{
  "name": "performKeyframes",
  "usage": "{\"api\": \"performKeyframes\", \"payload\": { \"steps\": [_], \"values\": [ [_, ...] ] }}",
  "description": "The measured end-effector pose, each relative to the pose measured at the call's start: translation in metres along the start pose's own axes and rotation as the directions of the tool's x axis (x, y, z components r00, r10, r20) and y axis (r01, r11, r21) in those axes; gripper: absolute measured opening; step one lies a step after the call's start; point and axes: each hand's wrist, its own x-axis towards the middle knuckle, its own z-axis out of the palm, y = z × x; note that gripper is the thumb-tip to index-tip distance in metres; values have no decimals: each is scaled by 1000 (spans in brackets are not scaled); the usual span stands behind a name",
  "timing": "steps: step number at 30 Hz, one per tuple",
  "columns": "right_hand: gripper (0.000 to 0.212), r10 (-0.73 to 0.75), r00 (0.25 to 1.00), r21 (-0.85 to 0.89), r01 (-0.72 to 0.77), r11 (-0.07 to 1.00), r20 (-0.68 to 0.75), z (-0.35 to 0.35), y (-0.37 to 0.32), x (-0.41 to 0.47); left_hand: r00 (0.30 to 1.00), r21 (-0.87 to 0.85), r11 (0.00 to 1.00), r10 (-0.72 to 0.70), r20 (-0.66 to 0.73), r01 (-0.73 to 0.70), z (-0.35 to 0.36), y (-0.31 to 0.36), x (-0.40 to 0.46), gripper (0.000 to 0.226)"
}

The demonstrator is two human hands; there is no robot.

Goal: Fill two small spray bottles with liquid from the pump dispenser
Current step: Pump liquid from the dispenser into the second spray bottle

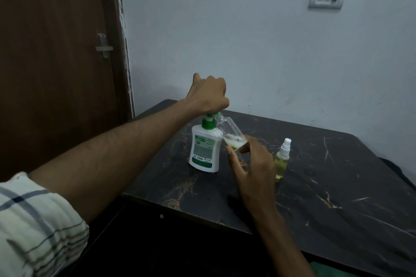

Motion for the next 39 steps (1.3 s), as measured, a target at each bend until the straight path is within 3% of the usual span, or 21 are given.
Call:
{"api": "performKeyframes", "payload": {
  "steps": [3, 8, 12, 17, 21, 25, 30, 39],
  "values": [
    [39, -4, 1000, 0, 4, 1000, -4, 0, -1, 0, 1000, 26, 1000, 17, -8, -17, -4, 2, 2, 13],
    [38, 9, 1000, 8, -9, 1000, 8, 1, 2, 0, 1000, -17, 1000, -16, 5, 16, 3, 2, 1, 30],
    [39, 7, 1000, 0, -6, 1000, 20, 0, 1, 1, 1000, 5, 1000, 5, -17, -5, -5, 2, 2, 19],
    [37, 9, 1000, 9, -10, 1000, 24, -2, 0, 0, 1000, -49, 999, -17, -6, 17, 1, 1, -1, 27],
    [44, 23, 999, 2, -23, 1000, 36, -2, 0, 0, 1000, -7, 1000, 22, -6, -22, -3, -1, 1, 15],
    [41, 15, 1000, -1, -15, 1000, 24, -2, -1, 1, 1000, -11, 1000, 11, -5, -11, -1, 1, 3, 26],
    [45, 14, 1000, 0, -14, 1000, 21, -4, -1, 0, 999, 11, 999, 33, 10, -33, -3, 1, 2, 19],
    [42, 19, 999, 8, -19, 1000, 26, -3, 0, 0, 1000, -11, 1000, -3, 1, 3, 1, 1, 1, 31]
  ]
}}
